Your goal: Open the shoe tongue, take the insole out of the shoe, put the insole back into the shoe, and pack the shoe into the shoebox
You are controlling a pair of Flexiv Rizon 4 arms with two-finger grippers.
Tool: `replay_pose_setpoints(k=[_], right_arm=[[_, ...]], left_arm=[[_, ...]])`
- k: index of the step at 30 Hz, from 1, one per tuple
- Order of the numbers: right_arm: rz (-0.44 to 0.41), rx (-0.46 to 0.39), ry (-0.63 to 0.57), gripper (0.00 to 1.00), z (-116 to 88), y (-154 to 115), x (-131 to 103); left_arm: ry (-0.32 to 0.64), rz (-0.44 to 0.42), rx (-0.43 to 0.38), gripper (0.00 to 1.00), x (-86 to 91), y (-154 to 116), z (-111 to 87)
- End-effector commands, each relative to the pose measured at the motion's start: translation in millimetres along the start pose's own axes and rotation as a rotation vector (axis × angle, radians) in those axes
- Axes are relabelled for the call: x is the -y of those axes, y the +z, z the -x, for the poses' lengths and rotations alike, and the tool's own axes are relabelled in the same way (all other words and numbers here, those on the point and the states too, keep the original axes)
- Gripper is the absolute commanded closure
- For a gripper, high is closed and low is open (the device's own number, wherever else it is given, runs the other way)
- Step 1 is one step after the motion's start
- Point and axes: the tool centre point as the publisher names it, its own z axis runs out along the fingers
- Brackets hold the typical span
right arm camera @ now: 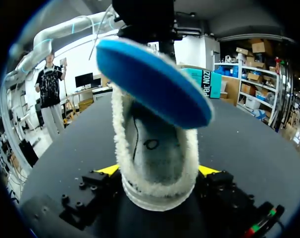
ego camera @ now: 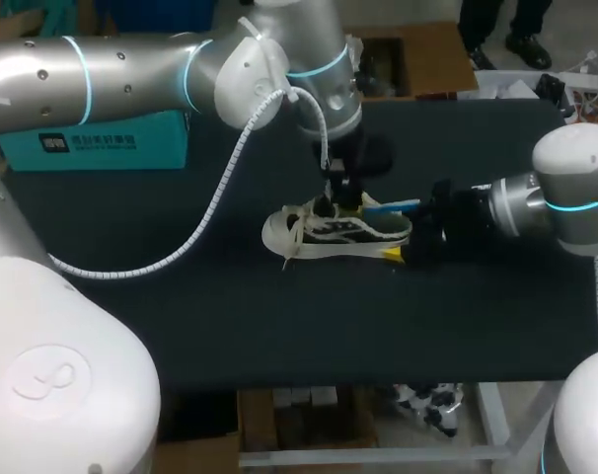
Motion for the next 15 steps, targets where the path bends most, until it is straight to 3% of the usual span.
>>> replay_pose_setpoints(k=[1,6,15], right_arm=[[0.003,0.000,-0.001,1.00,-1.8,4.1,5.5],[0.003,0.000,-0.001,1.00,-1.8,4.1,5.5],[0.003,0.000,-0.001,1.00,-1.8,4.1,5.5]], left_arm=[[0.016,0.007,0.007,0.51,11.9,-1.7,-5.4],[0.036,0.022,0.028,0.26,22.8,-1.2,-14.6],[0.042,-0.001,0.051,0.25,30.0,-0.5,-20.6]])
